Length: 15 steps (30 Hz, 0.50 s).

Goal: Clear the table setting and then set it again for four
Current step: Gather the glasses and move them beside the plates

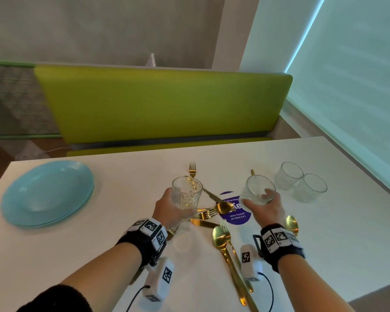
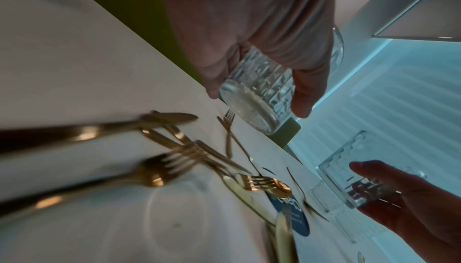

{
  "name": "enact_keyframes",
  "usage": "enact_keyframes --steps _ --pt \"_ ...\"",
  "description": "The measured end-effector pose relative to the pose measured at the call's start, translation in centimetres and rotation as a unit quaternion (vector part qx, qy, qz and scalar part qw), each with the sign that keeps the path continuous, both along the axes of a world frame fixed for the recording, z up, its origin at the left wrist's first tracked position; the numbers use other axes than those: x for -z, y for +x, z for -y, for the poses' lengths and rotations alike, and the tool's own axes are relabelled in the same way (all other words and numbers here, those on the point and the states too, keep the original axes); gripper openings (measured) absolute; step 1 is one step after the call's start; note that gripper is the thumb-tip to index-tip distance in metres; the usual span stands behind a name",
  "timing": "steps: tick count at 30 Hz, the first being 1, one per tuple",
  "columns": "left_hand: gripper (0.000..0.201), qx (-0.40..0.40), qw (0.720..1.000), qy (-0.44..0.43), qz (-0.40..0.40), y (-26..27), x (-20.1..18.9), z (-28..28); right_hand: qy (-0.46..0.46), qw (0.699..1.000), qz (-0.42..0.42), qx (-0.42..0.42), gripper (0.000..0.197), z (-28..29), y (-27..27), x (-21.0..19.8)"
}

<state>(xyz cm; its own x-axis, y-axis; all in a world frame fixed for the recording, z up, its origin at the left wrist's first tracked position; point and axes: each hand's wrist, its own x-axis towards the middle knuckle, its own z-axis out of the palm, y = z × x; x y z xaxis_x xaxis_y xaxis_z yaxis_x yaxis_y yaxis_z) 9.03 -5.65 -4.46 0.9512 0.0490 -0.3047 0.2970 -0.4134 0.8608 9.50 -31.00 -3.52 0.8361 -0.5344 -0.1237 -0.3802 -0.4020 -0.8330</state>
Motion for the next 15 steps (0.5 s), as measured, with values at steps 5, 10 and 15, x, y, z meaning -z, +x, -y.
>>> enact_keyframes --steps 5,10,15 --pt "0.081 -0.055 0.998 -0.027 0.006 -4.7 1.4 -8.0 0.024 0.995 -0.023 -0.093 0.073 -10.8 -3.8 0.2" --pt "0.09 -0.099 0.995 -0.014 -0.001 -9.1 3.2 -16.8 0.019 0.977 -0.067 -0.2 0.071 -21.0 -6.8 1.6" --pt "0.107 -0.119 0.991 0.058 0.002 -12.6 3.9 -23.8 -0.001 0.96 -0.1 -0.26 0.075 -29.3 -8.6 3.8"
